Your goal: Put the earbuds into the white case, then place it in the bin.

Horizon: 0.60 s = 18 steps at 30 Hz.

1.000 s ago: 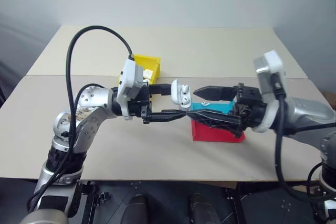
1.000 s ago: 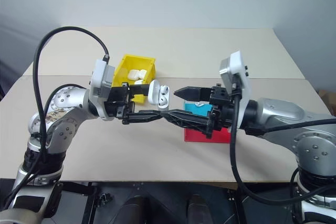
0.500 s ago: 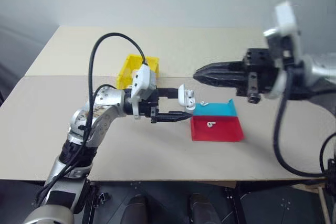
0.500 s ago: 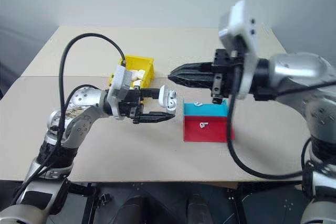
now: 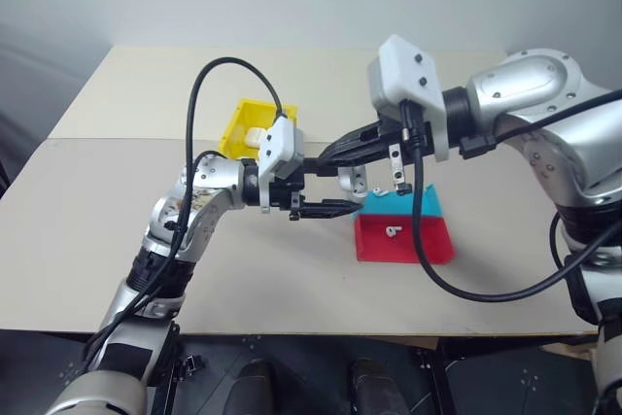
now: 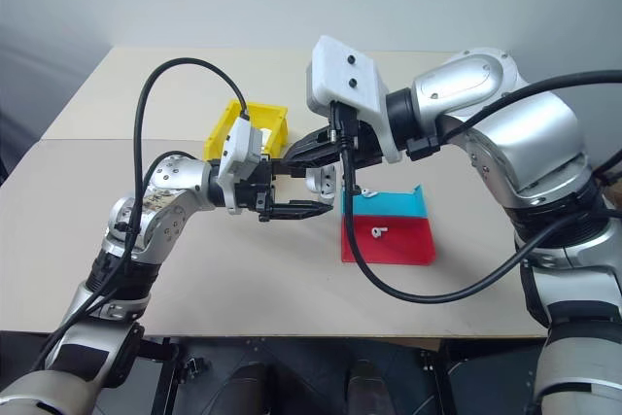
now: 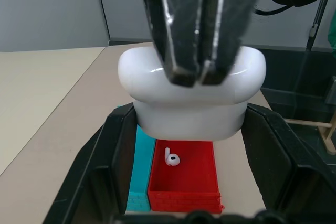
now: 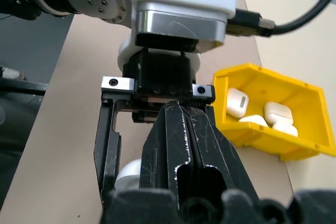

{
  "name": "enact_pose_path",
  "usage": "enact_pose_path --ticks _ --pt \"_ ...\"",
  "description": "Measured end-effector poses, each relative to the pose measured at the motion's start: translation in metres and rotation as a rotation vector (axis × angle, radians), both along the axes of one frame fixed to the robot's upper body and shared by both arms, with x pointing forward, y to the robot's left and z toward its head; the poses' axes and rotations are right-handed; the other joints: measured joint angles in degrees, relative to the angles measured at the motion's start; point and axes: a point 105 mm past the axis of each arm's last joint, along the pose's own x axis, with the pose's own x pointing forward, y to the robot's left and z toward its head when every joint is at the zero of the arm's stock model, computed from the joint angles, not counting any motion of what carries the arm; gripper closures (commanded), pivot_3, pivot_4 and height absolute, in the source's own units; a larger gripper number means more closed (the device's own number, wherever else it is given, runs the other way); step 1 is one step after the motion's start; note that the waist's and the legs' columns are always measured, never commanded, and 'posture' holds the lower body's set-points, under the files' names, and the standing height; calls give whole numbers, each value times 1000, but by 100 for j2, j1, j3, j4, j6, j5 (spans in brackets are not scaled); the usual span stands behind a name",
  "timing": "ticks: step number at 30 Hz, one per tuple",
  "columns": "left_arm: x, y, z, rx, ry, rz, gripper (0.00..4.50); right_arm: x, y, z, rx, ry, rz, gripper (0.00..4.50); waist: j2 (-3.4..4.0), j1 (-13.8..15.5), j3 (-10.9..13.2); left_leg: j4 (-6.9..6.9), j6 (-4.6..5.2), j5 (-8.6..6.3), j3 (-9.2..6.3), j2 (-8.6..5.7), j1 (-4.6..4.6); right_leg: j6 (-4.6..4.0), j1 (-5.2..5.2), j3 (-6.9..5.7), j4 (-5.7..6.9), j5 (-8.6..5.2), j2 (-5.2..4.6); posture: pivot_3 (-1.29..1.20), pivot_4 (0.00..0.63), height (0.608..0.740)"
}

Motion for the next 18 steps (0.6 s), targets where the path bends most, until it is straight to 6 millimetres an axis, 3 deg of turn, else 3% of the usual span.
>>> enact_pose_path --ticks 5,11,18 --pt "2 1 -4 9 7 20 1766 0 -5 -9 -80 -35 15 4473 0 4 0 1 0 0 0 0 0 0 0 -1 4 0 -1 0 150 740" --pt "4 5 -7 5 12 59 1766 3 -29 -15 -114 -15 -47 4473 1 7 1 3 0 0 0 -2 2 0 1 0 4 0 -2 0 150 740" --pt "2 15 9 -82 -40 122 1766 5 -51 8 192 99 -217 4473 0 4 0 2 0 0 -2 0 3 0 5 -1 14 0 -3 0 150 740"
